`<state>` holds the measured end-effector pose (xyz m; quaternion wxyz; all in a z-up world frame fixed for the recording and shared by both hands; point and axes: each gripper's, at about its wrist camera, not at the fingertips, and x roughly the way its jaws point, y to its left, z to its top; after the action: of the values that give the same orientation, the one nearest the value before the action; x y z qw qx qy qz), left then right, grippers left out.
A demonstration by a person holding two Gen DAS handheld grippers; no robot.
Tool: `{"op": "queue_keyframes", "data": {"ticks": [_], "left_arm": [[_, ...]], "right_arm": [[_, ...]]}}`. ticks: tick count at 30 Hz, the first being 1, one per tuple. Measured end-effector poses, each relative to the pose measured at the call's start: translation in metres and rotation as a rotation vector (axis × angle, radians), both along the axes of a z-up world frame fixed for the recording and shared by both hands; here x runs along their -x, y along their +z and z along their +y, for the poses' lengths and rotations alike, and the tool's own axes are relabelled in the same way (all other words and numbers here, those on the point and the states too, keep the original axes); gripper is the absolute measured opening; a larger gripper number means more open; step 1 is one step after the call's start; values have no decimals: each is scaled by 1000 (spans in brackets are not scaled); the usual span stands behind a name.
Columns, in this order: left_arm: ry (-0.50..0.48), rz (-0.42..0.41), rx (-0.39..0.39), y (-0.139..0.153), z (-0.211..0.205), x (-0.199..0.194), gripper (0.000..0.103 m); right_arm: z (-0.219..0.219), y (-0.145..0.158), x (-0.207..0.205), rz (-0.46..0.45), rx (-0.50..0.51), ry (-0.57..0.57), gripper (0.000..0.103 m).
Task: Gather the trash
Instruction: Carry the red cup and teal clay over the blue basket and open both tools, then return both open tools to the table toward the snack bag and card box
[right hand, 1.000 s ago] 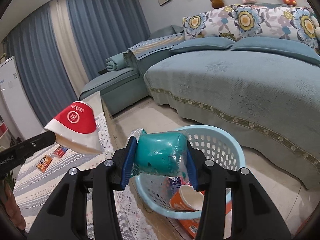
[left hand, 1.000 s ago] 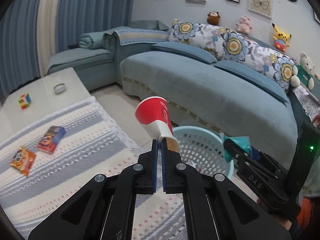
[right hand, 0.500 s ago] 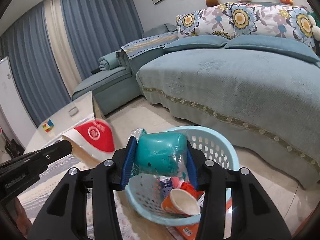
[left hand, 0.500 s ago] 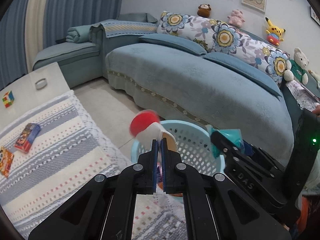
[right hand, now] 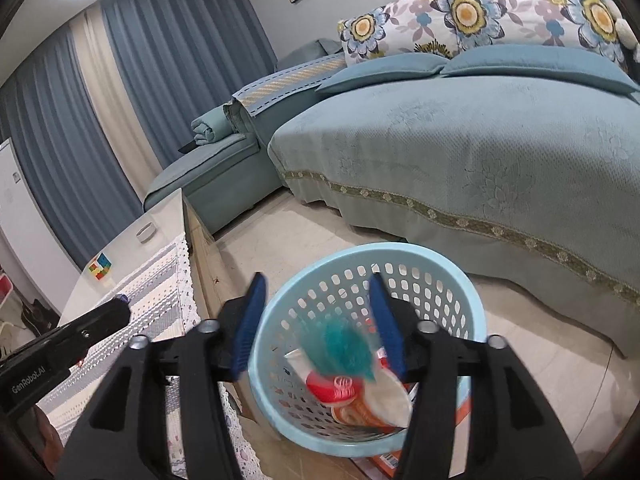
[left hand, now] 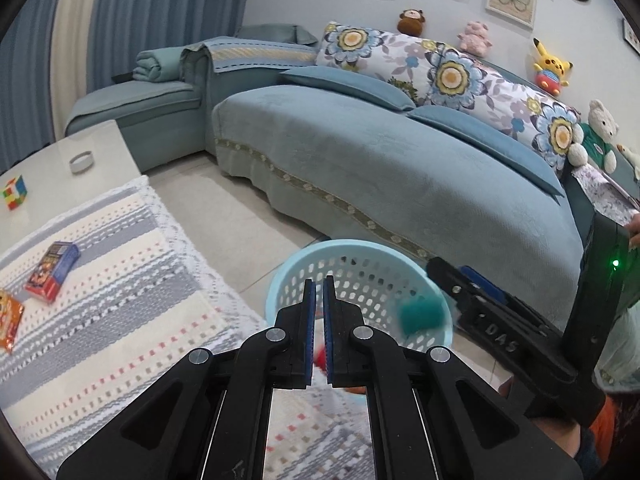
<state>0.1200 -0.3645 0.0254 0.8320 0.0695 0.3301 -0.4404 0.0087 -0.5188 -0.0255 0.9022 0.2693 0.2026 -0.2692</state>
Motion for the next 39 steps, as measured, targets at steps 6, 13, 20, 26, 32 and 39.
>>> {"op": "queue_keyframes", "data": {"ticks": [6, 13, 20, 26, 32, 39], "left_arm": [[41, -3, -5, 1, 21, -10, 2], [154, -6, -17, 1, 73, -24, 4], [394, -33, -99, -10, 164, -56, 30], [594, -11, -167, -25, 244, -80, 66], [664, 34, -194, -30, 287, -103, 82], [566, -35, -230, -28, 285, -134, 85]], "right_arm": [[0, 2, 3, -9, -2, -5, 59], [10, 8, -3, -11, 14, 27, 59], [42, 22, -20, -2, 93, 139, 68], [79, 42, -40, -26, 132, 256, 91], [126, 46, -92, 52, 134, 438, 95], [183, 44, -158, 75, 179, 649, 95]]}}
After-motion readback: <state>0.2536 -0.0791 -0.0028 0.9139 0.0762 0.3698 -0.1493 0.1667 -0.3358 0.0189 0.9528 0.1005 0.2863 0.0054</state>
